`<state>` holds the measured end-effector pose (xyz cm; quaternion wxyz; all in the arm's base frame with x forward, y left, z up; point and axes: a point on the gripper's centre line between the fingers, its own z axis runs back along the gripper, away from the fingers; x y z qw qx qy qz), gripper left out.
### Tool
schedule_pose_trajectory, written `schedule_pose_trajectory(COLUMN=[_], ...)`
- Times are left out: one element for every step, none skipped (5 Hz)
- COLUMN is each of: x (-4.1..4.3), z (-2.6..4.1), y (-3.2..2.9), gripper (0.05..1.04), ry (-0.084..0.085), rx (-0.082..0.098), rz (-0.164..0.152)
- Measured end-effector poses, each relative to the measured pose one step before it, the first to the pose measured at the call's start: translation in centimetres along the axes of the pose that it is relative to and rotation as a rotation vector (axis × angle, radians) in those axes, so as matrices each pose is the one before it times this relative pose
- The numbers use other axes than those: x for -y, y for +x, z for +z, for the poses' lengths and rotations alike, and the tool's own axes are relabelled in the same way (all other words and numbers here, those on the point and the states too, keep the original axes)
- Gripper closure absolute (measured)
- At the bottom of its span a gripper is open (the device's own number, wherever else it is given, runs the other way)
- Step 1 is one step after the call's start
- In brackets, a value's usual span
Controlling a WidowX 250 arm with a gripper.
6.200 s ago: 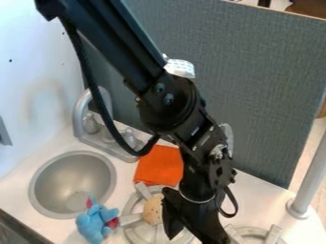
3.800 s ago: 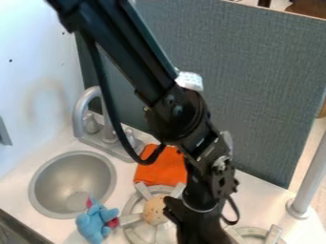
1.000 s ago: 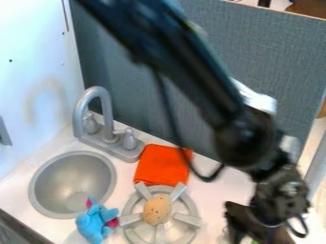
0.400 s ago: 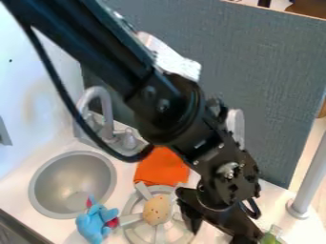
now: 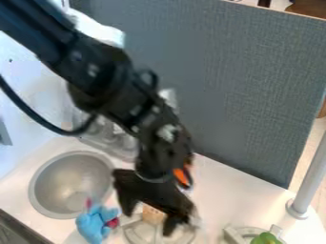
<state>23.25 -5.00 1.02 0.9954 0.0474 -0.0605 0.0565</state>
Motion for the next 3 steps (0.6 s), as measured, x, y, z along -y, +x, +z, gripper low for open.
schedule_pose_trajectory(x=[-2.772,-3.739,-0.799], z=[-0.229,-0.112,-0.169], y=[-0.156,-0.138,0.163], gripper=[0.078,0.078,0.078], ry=[0.012,0.0141,-0.02], rx=[-0.0145,-0.0196,-0.0045], rz=[0.0322,0.0646,-0.0359])
